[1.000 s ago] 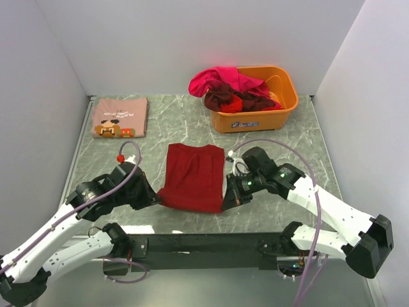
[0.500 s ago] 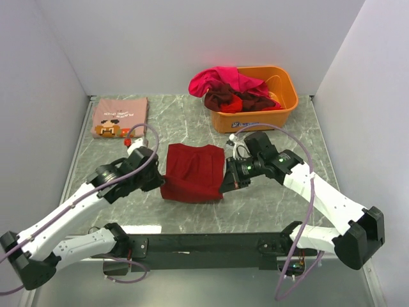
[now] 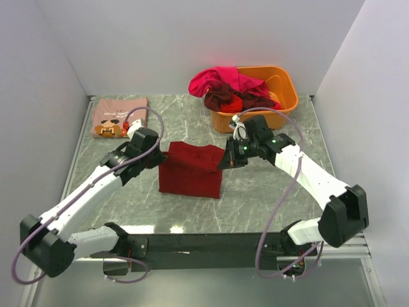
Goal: Fold and stack the t-shirts
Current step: Fold the tshirt
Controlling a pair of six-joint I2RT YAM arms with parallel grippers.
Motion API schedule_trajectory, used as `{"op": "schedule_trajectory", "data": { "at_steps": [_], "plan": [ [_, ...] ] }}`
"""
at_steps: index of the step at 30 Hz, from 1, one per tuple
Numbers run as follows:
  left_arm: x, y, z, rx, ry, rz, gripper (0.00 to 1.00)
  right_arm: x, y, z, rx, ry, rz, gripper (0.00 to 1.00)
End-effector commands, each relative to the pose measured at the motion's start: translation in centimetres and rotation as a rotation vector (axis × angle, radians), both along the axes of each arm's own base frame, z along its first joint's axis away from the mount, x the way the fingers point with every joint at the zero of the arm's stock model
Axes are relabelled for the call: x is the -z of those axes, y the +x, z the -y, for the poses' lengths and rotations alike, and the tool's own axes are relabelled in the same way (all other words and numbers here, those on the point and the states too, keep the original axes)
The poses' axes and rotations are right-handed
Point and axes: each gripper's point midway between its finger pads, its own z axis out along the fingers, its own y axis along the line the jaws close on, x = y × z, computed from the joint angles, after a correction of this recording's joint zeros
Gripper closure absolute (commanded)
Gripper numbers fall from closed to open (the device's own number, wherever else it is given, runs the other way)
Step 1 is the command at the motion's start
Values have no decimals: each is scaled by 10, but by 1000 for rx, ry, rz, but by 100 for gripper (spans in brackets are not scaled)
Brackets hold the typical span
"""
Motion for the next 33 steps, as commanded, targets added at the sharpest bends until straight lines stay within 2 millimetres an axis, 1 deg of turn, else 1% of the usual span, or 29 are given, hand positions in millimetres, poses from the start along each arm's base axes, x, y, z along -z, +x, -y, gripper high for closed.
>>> {"op": "schedule_trajectory", "data": {
  "at_steps": [1, 2, 4, 5, 6, 7, 10, 11, 12, 13, 14, 15, 16, 17, 18, 19, 23, 24, 25, 27, 28, 29, 30, 31, 32, 33],
  "plan": [
    [-20, 35, 3, 4, 15, 102, 99, -10, 33, 3, 87, -1, 55, 100],
    [-22, 42, 5, -2, 15, 116, 99, -9, 36, 3, 95, 0, 51, 100],
    [-18, 54, 7, 9, 28, 115, 99, -2, 43, 4, 119, -2, 26, 100],
    [-19, 61, 10, 14, 20, 130, 99, 0, 45, 5, 129, -8, 20, 100],
    [-9, 66, 11, 19, 35, 105, 99, 7, 49, 7, 146, -21, 2, 100],
    [-10, 73, 9, 9, 37, 105, 99, 8, 54, 8, 158, -31, 8, 100],
    [5, 87, 7, -3, 70, 58, 99, 19, 67, 12, 182, -62, -11, 100],
    [8, 90, 9, 6, 76, 50, 99, 28, 72, 14, 194, -78, -29, 100],
    [17, 96, 11, 10, 80, 34, 99, 30, 76, 15, 208, -88, -36, 100],
    [18, 101, 11, 13, 75, 36, 99, 30, 82, 16, 221, -92, -32, 100],
    [21, 104, 15, 24, 69, 29, 99, 40, 86, 18, 233, -111, -50, 100],
    [28, 108, 17, 27, 71, 17, 99, 42, 88, 18, 244, -115, -58, 100],
    [28, 115, 21, 36, 61, 34, 99, 42, 92, 17, 251, -115, -58, 100],
    [30, 118, 23, 50, 61, 34, 99, 48, 95, 18, 262, -126, -67, 100],
    [39, 121, 26, 59, 67, 21, 99, 50, 98, 19, 281, -127, -74, 100],
    [38, 128, 27, 61, 63, 33, 99, 51, 102, 19, 292, -128, -72, 100],
    [52, 142, 37, 94, 59, 12, 99, 54, 111, 24, 349, -151, -61, 100],
    [57, 146, 40, 104, 59, 4, 99, 56, 114, 27, 366, -166, -55, 98],
    [59, 149, 41, 107, 60, -1, 99, 57, 117, 31, 376, -174, -58, 95],
    [65, 152, 41, 103, 68, -19, 99, 62, 122, 33, 373, -181, -51, 92],
    [66, 154, 39, 90, 77, -21, 99, 63, 127, 32, 376, -175, -47, 90],
    [69, 154, 37, 83, 87, -30, 99, 68, 128, 32, 371, -178, -63, 86],
    [70, 157, 35, 69, 97, -36, 96, 64, 133, 30, 360, -168, -51, 66],
    [70, 159, 32, 61, 100, -37, 86, 64, 135, 31, 363, -172, -57, 57],
    [70, 159, 32, 70, 102, -39, 62, 64, 137, 30, 361, -174, -54, 51],
    [67, 160, 33, 78, 100, -34, 43, 58, 141, 30, 368, -168, -42, 45]
  ]
}}
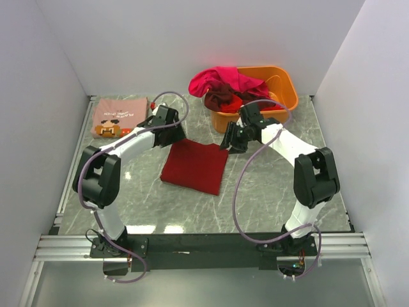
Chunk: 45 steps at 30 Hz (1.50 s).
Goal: Fold and stack the t-shirts
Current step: Fold the tshirt, then neatly place the folded tshirt to the corner
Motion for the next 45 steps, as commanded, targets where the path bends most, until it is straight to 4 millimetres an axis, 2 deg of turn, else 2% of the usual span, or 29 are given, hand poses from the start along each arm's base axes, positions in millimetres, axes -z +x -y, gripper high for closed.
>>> {"op": "schedule_trajectory", "data": {
  "at_steps": [1, 2, 4, 5, 7, 8, 9, 11, 12, 14, 15, 16, 19, 20, 22, 23, 24, 29, 34, 40, 45],
  "plan": [
    [-29, 20, 0, 3, -21, 78, 15, -20, 23, 1, 19, -4, 78, 43],
    [-33, 20, 1, 19, -20, 91, 1, -29, 24, 3, 29, -4, 102, 40],
    [-41, 17, 1, 32, -29, 119, 0, -36, 22, 3, 33, 7, 130, 37],
    [-43, 13, -1, 43, -24, 126, 0, -48, 21, 3, 35, 25, 159, 36],
    [-46, 10, 0, 61, -28, 138, 0, -47, 13, -1, 20, 44, 178, 29],
    [-45, 7, 1, 84, -29, 138, 1, -52, 8, -3, 9, 57, 194, 21],
    [-42, 1, 1, 107, -29, 136, 1, -46, 0, -5, -3, 57, 181, 20],
    [-37, -4, 3, 153, -18, 136, 0, -48, -10, -10, -23, 66, 197, 20],
    [-29, -10, 4, 179, -16, 115, 1, -38, -20, -9, -30, 63, 180, 20],
    [-19, -15, 2, 213, -1, 98, 1, -47, -25, -9, -37, 92, 234, 19],
    [-8, -21, 0, 225, 3, 73, 1, -37, -32, -4, -32, 83, 223, 19],
    [-4, -23, 0, 240, -1, 63, 0, -47, -33, -3, -31, 93, 267, 19],
    [14, -31, 2, 265, 2, -3, 1, -41, -42, 5, -39, 74, 302, 18],
    [23, -34, 0, 266, 10, -30, 1, -47, -45, 7, -45, 76, 336, 18],
    [32, -35, -3, 259, 27, -53, 1, -47, -49, 13, -37, 70, 362, 18],
    [36, -37, -4, 253, 31, -65, 0, -56, -51, 16, -38, 71, 399, 18],
    [42, -39, -4, 258, 33, -78, 1, -54, -54, 19, -36, 61, 402, 18],
    [69, -46, -11, 240, 71, -164, 0, -68, -59, 34, -6, 12, 459, 17],
    [86, -55, -19, 210, 108, -219, 2, -75, -64, 43, 1, -12, 492, 17],
    [106, -72, -30, 177, 221, -285, 12, -73, -65, 53, 24, -57, 505, 17],
    [127, -88, -40, 137, 345, -353, 25, -73, -66, 59, 34, -81, 524, 17]
  ]
}}
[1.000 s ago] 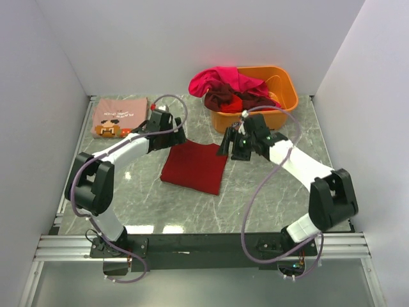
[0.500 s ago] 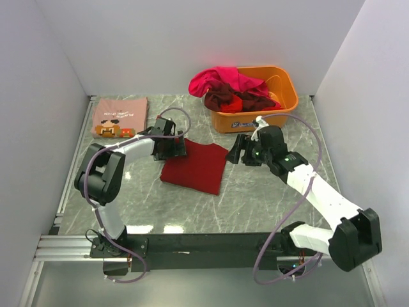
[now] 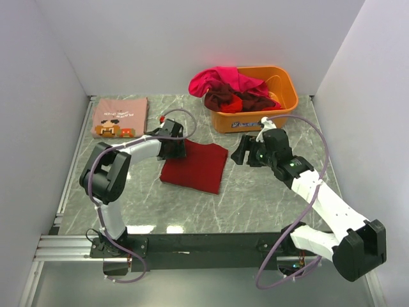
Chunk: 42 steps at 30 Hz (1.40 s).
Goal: Fold and stack the t-shirts
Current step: Neatly place the folded tshirt to the corner
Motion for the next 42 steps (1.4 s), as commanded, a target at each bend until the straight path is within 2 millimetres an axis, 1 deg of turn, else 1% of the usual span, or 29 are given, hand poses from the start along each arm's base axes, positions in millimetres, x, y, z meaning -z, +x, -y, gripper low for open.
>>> {"op": "schedule_trajectory", "data": {
  "at_steps": [1, 2, 3, 4, 6, 7, 9, 10, 11, 12, 13, 15, 16, 18, 19, 20, 21, 22, 24, 25, 26, 29, 31, 35, 36, 42],
  "plan": [
    [56, -51, -28, -47, 186, -214, 28, -5, 2, 11, 29, -37, 52, 17],
    [60, -51, -27, -44, 201, -223, 34, -5, 2, 12, 28, -41, 54, 17],
    [63, -56, -25, -35, 222, -237, 37, -5, 2, 13, 31, -43, 58, 17],
    [63, -55, -26, -45, 236, -234, 46, -6, 2, 14, 32, -48, 66, 17],
    [68, -58, -26, -44, 250, -249, 54, -6, 2, 16, 39, -55, 73, 17],
    [70, -57, -25, -49, 249, -251, 66, -7, 3, 18, 44, -59, 81, 17],
    [69, -56, -26, -56, 257, -254, 80, -8, 1, 20, 48, -66, 91, 17],
    [65, -50, -28, -69, 276, -234, 95, -8, 1, 22, 51, -73, 98, 17],
    [63, -47, -29, -75, 290, -225, 99, -7, 1, 24, 59, -80, 101, 17],
    [60, -45, -33, -85, 315, -222, 99, -9, 1, 25, 61, -80, 109, 17],
    [51, -34, -37, -105, 348, -180, 99, -8, 1, 27, 62, -89, 112, 17],
    [39, -21, -43, -122, 391, -134, 99, -9, 0, 28, 62, -93, 119, 17],
    [28, -11, -43, -132, 402, -103, 99, -8, 1, 30, 65, -99, 118, 17],
    [13, 6, -54, -154, 463, -45, 99, -6, 0, 33, 71, -116, 116, 17],
    [0, 18, -56, -173, 476, -1, 99, -4, 0, 34, 73, -126, 115, 17],
    [-11, 27, -66, -205, 511, 35, 99, -5, 2, 36, 77, -130, 120, 17],
    [-19, 34, -70, -210, 529, 58, 99, -5, 1, 36, 74, -134, 125, 17],
    [-32, 47, -71, -223, 527, 95, 99, -4, 1, 36, 73, -132, 126, 17],
    [-49, 64, -86, -257, 562, 148, 99, -5, 2, 34, 61, -125, 134, 17],
    [-60, 74, -87, -265, 563, 176, 99, -4, 1, 33, 61, -123, 134, 17],
    [-66, 80, -94, -282, 575, 189, 99, -4, 3, 33, 61, -121, 139, 17],
    [-92, 102, -107, -316, 611, 269, 99, -4, 4, 32, 58, -119, 142, 17],
    [-107, 110, -116, -319, 668, 308, 99, -4, 5, 33, 59, -119, 145, 17],
    [-135, 129, -132, -342, 709, 379, 99, -5, 6, 35, 68, -125, 150, 17],
    [-146, 137, -134, -338, 718, 412, 99, -5, 6, 35, 72, -128, 153, 17],
    [-181, 163, -159, -335, 787, 490, 99, -3, 6, 38, 84, -133, 156, 17]
  ]
}}
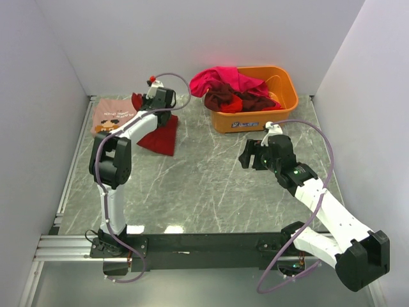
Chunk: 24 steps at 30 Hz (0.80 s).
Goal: Fold and stack the t-shirts
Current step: Neatly place the folded tshirt to the corner
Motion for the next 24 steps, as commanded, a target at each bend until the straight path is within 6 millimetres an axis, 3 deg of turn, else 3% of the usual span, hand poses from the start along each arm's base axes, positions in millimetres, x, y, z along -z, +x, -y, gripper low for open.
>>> {"op": "schedule_trajectory", "data": {
  "at_steps": [1, 12, 24],
  "plan": [
    [-65, 31, -20, -18, 73, 165, 99, -13, 7, 6, 22, -3, 70, 17],
    [-97, 64, -32, 42, 72, 206, 99, -10, 10, 7, 27, -8, 62, 17],
    [-140, 65, -38, 56, 36, 293, 99, -7, 11, 8, 33, -8, 56, 17]
  ]
}}
